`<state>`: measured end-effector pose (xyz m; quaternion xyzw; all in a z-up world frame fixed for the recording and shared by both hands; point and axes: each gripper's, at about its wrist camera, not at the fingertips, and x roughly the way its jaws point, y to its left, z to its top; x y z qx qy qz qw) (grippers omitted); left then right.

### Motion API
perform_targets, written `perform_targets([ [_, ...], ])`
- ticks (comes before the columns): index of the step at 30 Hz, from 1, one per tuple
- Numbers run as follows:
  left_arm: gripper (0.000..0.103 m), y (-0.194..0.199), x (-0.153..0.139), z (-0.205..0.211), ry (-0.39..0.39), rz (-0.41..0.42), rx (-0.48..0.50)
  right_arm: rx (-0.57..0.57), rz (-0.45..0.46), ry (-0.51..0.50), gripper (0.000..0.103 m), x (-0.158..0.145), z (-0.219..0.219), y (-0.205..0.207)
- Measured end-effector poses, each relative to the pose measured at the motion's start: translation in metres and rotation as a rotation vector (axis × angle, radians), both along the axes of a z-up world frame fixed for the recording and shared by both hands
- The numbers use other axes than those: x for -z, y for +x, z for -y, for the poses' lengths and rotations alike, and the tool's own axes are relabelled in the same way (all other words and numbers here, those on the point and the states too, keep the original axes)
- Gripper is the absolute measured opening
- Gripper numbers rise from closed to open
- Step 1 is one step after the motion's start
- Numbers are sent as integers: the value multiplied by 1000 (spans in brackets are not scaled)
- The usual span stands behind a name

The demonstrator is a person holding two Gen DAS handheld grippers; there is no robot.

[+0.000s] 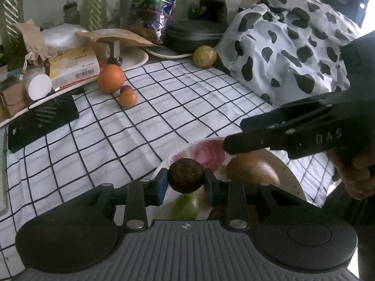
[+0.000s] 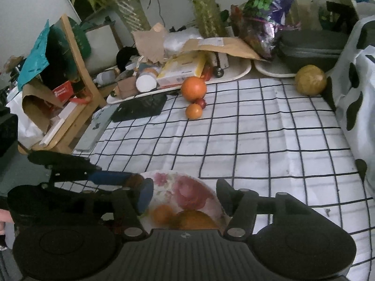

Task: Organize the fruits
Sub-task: 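Carry both held fruits back over the white plate, then open both tools to drop the fruits onto the plate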

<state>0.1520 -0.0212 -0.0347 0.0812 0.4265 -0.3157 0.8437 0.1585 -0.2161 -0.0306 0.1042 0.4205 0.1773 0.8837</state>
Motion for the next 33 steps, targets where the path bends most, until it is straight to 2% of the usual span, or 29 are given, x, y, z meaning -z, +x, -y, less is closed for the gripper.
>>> perform_targets([
  [6,32,0,0,2,-8,3,7,27,9,-20,68,-1,4,-1],
  [9,34,-2,-3,5,-8,39,4,37,13,-24,68,-1,5,-1],
  [10,38,-2,-3,6,-1,52,1,41,14,-23,68,-1,6,-1],
  [12,63,-4,-6,7,6,88,-14,47,16,-23,69,-2,7,-1],
  [14,71,-5,-11,5,-4,125,-28,51,17,-28,69,-2,7,-1],
  [17,71,-4,-15,2,-14,132,-40,55,21,-31,69,-2,8,-1],
  [22,71,3,-14,-5,16,105,-90,68,23,-50,71,-3,9,-2],
  [28,71,8,-11,-18,31,73,-120,62,42,-94,85,-4,7,-4],
  [30,71,10,-10,-20,30,63,-129,61,50,-105,92,-5,6,-4],
  [32,71,11,-10,-22,27,60,-132,65,61,-124,103,-6,4,-4],
  [33,71,11,-10,-22,27,60,-132,70,67,-140,103,-6,3,-4],
])
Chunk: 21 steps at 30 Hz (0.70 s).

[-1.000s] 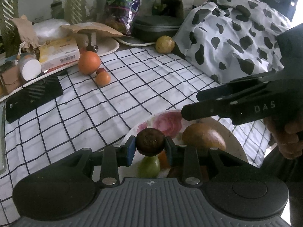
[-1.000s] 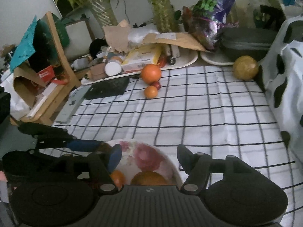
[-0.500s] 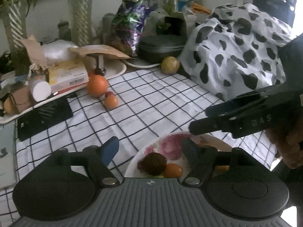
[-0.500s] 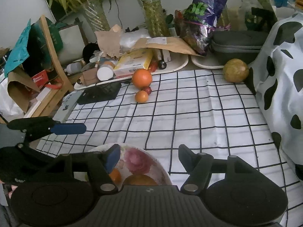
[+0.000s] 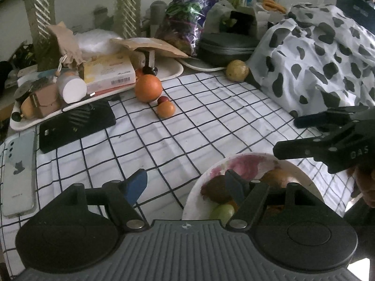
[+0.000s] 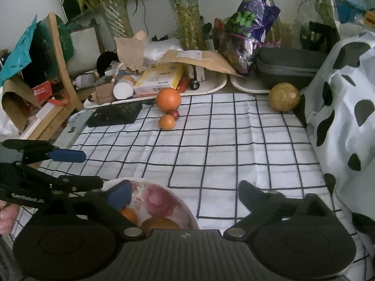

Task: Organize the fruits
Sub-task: 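Open both tools to drop the fruits onto the plate, then move both tools toward the large orange and small orange fruit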

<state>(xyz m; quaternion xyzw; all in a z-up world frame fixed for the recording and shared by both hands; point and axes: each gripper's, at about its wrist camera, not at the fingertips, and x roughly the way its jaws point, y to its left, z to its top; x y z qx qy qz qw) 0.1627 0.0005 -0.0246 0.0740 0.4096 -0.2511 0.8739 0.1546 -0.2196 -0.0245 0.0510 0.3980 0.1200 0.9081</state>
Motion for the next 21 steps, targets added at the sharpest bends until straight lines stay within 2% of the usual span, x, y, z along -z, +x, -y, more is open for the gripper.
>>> perform_targets([
  [10,71,1,-2,5,5,23,-1,13,-6,-55,103,4,-1,5],
  [21,71,7,-2,17,54,106,18,51,34,-102,103,7,0,21],
])
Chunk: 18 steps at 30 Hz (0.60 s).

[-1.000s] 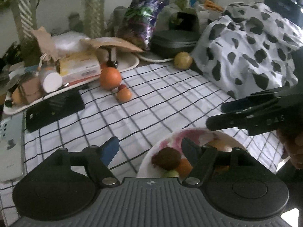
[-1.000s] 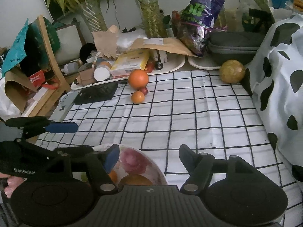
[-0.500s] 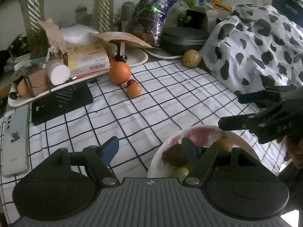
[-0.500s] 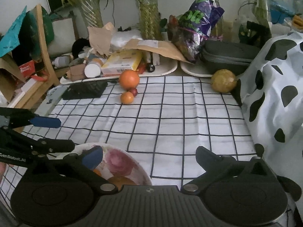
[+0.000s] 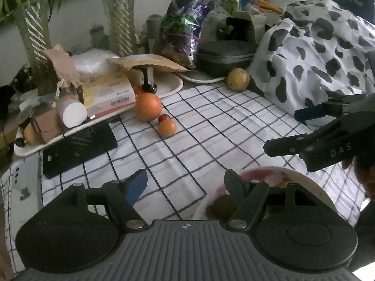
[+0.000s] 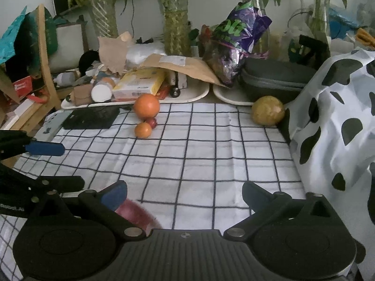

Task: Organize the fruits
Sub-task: 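Move both tools toward the large orange and small orange fruit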

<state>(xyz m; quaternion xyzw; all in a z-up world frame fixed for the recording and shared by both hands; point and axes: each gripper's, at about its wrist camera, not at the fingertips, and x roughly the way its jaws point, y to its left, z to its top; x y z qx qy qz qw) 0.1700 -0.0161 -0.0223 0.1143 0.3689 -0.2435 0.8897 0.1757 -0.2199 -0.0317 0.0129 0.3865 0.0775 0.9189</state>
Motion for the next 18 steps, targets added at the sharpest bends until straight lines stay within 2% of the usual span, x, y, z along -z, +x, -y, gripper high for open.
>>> perform_targets([
  [8,71,26,3,-6,-4,6,-24,-20,3,-35,103,8,-4,25],
  [18,71,63,10,-10,-9,5,-34,-131,17,-65,101,19,-26,57],
])
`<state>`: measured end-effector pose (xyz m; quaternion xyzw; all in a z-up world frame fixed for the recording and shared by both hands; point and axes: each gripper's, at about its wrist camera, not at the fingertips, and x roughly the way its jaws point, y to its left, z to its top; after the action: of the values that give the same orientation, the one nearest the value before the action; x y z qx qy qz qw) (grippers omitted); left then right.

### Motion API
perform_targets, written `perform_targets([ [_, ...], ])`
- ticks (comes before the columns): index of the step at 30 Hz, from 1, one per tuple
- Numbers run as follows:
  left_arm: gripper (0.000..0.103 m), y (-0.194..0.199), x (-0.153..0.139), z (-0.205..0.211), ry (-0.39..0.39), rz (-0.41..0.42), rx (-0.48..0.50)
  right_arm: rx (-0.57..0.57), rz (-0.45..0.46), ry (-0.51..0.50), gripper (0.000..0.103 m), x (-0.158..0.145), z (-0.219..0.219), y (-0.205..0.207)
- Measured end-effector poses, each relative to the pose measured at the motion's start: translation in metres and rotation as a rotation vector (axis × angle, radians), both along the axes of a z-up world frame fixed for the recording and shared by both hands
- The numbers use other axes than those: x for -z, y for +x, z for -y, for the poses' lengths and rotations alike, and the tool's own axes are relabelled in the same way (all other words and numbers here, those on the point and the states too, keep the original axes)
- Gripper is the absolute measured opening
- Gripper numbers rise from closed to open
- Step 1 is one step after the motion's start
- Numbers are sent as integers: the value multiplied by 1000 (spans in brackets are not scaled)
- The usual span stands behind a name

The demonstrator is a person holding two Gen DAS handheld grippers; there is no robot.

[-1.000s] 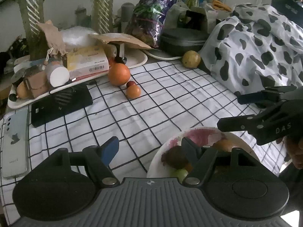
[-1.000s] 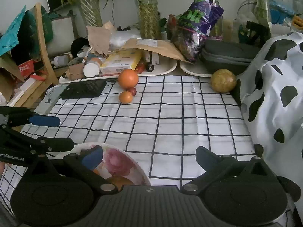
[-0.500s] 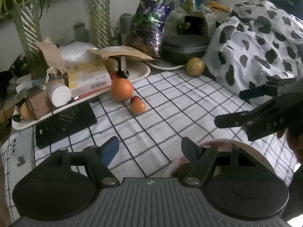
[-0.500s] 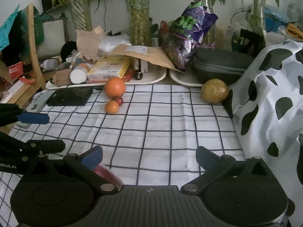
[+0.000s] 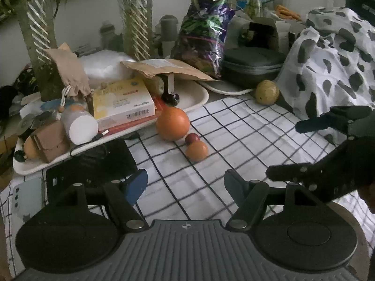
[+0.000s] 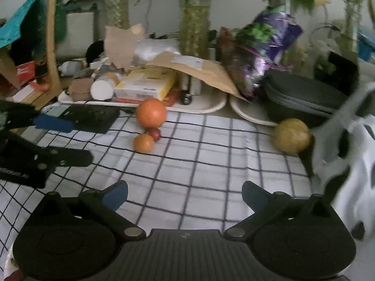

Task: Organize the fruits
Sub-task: 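Move both tools toward the large orange and small orange fruit, then grasp the small orange fruit with the right tool while the left tool grasps the large orange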

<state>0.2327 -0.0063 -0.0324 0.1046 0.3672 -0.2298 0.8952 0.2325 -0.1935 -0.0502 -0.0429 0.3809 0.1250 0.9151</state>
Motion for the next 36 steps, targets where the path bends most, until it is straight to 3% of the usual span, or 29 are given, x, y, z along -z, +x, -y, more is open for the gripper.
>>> perform_targets([
  [9,71,32,11,-10,-7,2,-19,-128,-23,-18,79,15,-31,33],
  [14,71,44,14,-13,3,14,-16,-163,-39,-24,59,22,-43,52],
  [25,71,59,19,-29,-11,0,-50,-187,-55,-6,42,29,-60,80],
  [28,71,58,18,-30,-15,1,-50,-186,-59,-21,32,31,-64,84],
  [36,71,58,25,-19,-22,16,-24,-163,-28,9,31,17,-45,77],
])
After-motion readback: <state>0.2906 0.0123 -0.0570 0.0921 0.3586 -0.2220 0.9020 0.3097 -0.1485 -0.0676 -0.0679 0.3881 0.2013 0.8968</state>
